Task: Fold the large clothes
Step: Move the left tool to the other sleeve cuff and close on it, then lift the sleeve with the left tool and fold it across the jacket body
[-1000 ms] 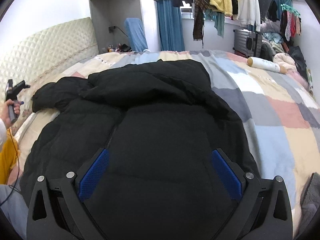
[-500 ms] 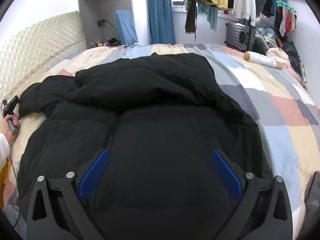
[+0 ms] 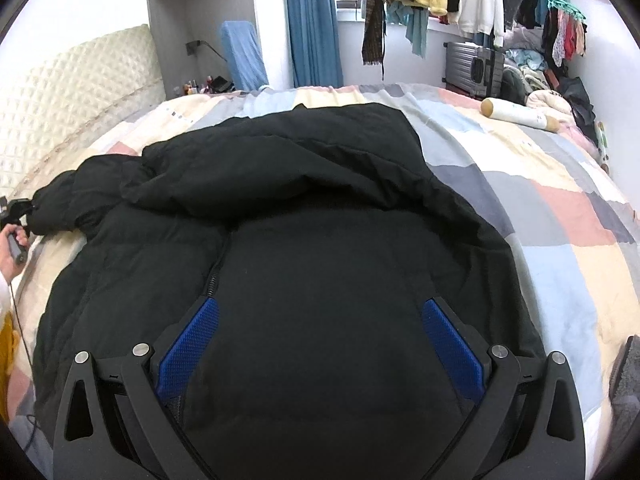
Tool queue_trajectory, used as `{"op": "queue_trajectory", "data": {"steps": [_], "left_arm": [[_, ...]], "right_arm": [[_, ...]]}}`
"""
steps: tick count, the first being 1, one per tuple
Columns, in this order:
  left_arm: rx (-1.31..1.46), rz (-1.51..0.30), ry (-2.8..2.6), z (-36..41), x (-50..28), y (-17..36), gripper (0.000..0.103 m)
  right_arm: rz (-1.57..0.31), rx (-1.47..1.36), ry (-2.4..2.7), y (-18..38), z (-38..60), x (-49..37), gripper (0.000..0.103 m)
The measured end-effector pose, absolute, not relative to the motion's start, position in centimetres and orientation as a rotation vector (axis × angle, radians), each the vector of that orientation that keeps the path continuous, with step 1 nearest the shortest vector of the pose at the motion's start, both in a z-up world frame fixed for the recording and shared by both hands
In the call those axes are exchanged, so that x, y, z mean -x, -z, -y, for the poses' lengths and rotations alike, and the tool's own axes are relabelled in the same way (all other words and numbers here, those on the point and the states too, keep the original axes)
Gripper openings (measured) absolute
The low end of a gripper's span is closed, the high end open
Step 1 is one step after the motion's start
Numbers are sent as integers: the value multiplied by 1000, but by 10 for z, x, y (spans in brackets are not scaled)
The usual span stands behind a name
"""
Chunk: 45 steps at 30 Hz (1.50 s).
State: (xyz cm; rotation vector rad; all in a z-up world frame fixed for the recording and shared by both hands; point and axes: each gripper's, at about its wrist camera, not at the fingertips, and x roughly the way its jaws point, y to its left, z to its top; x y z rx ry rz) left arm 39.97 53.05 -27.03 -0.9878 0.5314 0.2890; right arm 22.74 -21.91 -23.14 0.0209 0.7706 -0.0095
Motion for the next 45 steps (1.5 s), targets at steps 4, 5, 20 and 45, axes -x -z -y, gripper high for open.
{"op": "queue_trajectory", "data": {"steps": [4, 5, 20, 45], "left_arm": [[910, -494, -346, -528, -384, 227, 9], [899, -480, -362, -526, -378, 215, 8], [713, -414, -372, -482, -320, 96, 4], [324, -391, -320, -302, -288, -60, 3]], "right_arm": [[-759, -46, -5, 226, 224, -221, 103], [-752, -47, -8, 224, 225, -219, 103], [-660, -41, -55, 201, 242, -183, 103], [-600, -1, -139, 184, 268, -158, 103]]}}
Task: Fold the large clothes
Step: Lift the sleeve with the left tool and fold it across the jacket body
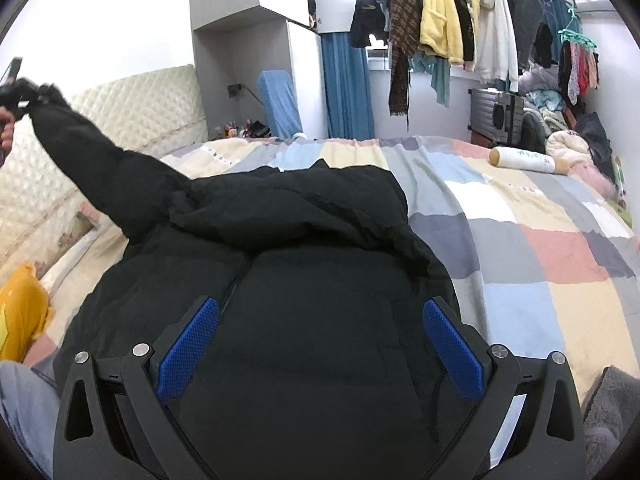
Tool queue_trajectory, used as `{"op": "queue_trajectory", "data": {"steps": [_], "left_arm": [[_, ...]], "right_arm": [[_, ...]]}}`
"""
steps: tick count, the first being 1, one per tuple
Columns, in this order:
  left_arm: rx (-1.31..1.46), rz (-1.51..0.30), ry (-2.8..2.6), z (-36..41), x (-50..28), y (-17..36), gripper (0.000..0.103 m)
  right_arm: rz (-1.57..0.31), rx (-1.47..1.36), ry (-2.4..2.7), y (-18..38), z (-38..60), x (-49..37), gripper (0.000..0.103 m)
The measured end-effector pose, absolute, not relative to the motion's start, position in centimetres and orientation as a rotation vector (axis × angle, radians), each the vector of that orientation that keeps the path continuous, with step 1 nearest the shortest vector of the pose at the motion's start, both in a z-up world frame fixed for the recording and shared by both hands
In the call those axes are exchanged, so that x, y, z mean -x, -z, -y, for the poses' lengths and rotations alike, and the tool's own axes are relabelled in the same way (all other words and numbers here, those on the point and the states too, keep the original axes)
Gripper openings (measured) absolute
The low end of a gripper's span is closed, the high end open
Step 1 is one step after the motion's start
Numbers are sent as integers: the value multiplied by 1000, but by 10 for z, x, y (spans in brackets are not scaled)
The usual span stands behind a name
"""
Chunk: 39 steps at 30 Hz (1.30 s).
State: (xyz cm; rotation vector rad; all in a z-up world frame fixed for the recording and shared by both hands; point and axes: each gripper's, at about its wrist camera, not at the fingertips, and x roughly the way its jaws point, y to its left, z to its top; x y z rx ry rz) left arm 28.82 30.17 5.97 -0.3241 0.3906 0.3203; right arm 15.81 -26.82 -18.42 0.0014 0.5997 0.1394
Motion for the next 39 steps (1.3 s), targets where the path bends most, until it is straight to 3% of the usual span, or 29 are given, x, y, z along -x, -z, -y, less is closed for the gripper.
{"op": "queue_trajectory", "data": {"steps": [9, 21, 39], "left_arm": [[182, -361, -201, -200, -304, -92, 3], [75, -354, 21, -62, -332, -82, 4], [-71, -508, 310, 146, -360, 94, 4]], "right_arm": [[-570, -26, -120, 175, 288, -153, 103], [-564, -85, -120, 171, 312, -154, 103], [-586, -216, -133, 178, 338, -159, 103]]}}
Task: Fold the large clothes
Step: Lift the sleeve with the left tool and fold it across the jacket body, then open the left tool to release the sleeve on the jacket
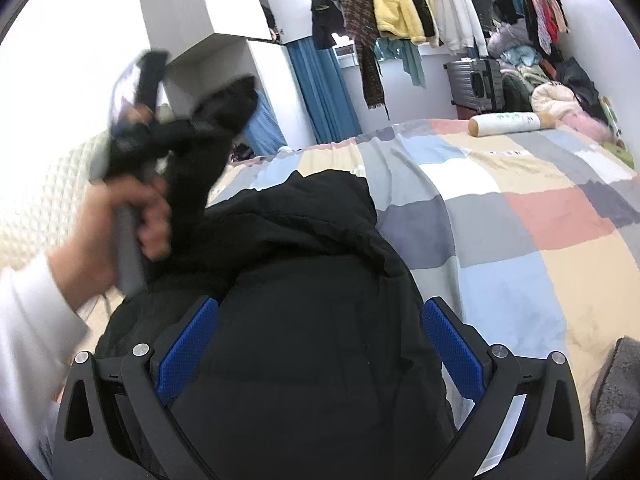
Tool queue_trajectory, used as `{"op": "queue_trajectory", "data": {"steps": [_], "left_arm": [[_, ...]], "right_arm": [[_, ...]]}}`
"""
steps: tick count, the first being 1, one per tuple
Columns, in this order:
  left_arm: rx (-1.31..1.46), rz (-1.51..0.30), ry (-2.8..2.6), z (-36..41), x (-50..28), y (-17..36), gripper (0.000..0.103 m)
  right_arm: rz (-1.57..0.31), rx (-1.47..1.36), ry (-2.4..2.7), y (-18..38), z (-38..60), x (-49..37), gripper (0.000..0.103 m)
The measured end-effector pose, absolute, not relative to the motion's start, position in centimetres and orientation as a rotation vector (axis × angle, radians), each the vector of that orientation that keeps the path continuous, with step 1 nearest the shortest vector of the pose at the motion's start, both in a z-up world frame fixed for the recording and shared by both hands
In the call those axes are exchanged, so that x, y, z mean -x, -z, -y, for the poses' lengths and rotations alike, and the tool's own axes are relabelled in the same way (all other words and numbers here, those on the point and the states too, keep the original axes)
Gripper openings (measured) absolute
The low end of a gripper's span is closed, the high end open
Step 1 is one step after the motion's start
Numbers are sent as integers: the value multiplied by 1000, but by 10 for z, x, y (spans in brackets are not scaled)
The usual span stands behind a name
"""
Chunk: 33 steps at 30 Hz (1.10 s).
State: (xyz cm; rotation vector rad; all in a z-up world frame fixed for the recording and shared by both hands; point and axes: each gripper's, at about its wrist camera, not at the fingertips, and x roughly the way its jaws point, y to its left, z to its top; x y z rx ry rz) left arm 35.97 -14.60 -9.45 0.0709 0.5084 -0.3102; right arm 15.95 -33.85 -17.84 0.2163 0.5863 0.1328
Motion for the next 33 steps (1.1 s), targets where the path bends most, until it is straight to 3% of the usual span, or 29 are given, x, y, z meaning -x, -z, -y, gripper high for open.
{"op": "queue_trajectory", "data": {"steps": [11, 20, 23, 24, 25, 27, 33], "left_arm": [[-101, -667, 310, 193, -382, 202, 4], [-86, -701, 258, 195, -371, 181, 8], [-69, -683, 260, 191, -357, 167, 28], [-54, -667, 255, 188, -349, 160, 44], [-47, -646, 250, 186, -343, 154, 74], [-47, -593, 263, 180, -328, 143, 100], [-87, -563, 271, 149, -298, 121, 100]], "right_arm": [[-636, -235, -31, 201, 356, -197, 103], [-589, -263, 25, 196, 368, -196, 103], [-582, -282, 33, 197, 371, -196, 103], [-581, -281, 36, 196, 372, -195, 103], [-571, -272, 47, 195, 371, -194, 103], [-530, -249, 57, 189, 370, -189, 103], [-487, -225, 7, 182, 361, -187, 103]]}}
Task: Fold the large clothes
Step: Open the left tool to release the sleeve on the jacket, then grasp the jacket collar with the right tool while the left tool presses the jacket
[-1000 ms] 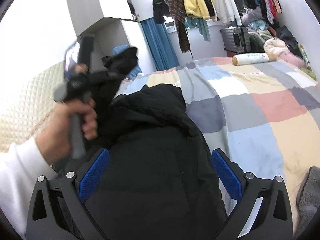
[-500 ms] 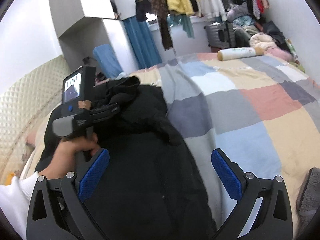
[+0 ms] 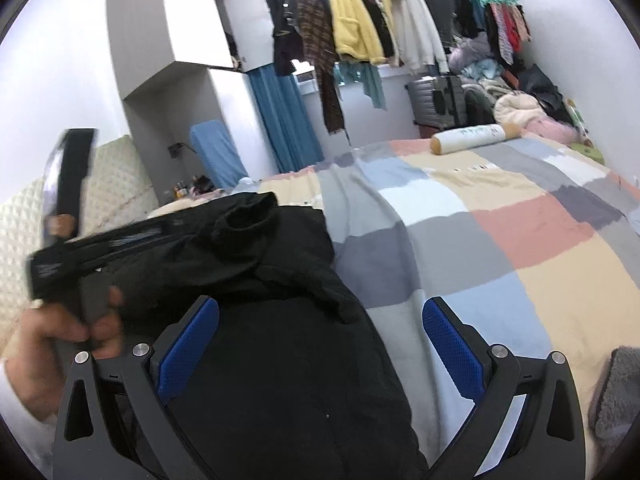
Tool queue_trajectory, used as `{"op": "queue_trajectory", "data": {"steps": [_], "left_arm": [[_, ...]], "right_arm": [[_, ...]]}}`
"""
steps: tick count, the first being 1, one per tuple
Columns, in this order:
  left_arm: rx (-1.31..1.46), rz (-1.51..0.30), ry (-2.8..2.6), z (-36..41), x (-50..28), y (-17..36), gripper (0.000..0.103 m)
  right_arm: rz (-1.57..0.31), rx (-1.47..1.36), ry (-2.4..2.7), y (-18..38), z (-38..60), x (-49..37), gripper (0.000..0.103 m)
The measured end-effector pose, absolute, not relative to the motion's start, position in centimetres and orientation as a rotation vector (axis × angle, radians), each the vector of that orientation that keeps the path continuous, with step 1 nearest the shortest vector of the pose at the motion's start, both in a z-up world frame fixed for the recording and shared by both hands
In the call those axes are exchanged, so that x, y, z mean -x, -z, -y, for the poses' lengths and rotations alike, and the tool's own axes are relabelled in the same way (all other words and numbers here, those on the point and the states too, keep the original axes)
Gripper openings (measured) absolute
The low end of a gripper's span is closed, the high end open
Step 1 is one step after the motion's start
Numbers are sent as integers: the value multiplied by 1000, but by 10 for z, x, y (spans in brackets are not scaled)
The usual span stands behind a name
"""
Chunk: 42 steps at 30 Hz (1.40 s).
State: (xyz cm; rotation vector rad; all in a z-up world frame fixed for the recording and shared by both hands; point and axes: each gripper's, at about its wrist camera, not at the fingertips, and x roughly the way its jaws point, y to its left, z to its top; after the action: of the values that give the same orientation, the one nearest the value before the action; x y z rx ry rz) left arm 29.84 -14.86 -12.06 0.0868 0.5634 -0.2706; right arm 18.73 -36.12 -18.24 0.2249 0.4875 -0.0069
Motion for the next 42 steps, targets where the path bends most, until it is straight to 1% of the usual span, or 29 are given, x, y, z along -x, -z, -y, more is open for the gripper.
{"op": "queue_trajectory", "data": {"steps": [4, 8, 12, 19, 23, 32, 34, 35, 37, 39, 40, 41, 42], "left_arm": [[-84, -541, 215, 97, -281, 109, 100], [-69, -570, 134, 35, -269, 114, 100], [-83, -590, 64, -12, -258, 133, 100], [-9, -693, -65, -80, -279, 186, 101], [50, -732, -83, -96, -293, 206, 102], [55, -792, -46, -95, -323, 240, 102], [54, -821, -46, -93, -328, 250, 102], [50, -830, -40, -91, -329, 252, 102], [32, -844, -45, -88, -331, 258, 103], [5, -849, -59, -83, -333, 261, 103], [-2, -848, -65, -82, -334, 262, 103], [-7, -842, -73, -82, -334, 262, 103], [-9, -837, -81, -82, -334, 263, 103]], "right_arm": [[-478, -212, -48, 179, 349, -193, 103], [-484, -204, -122, 174, 334, -202, 103], [-504, -244, -202, 170, 320, -216, 103], [-530, -188, -224, 171, 295, -267, 102], [-563, -173, -214, 181, 291, -308, 102], [-577, -201, -247, 193, 292, -356, 102], [-563, -196, -246, 196, 287, -362, 101], [-559, -199, -249, 200, 285, -365, 99], [-566, -204, -255, 206, 282, -371, 92], [-583, -187, -250, 212, 278, -377, 75], [-586, -172, -242, 213, 276, -378, 70], [-581, -158, -238, 213, 275, -378, 59], [-574, -149, -232, 212, 275, -378, 46]]}}
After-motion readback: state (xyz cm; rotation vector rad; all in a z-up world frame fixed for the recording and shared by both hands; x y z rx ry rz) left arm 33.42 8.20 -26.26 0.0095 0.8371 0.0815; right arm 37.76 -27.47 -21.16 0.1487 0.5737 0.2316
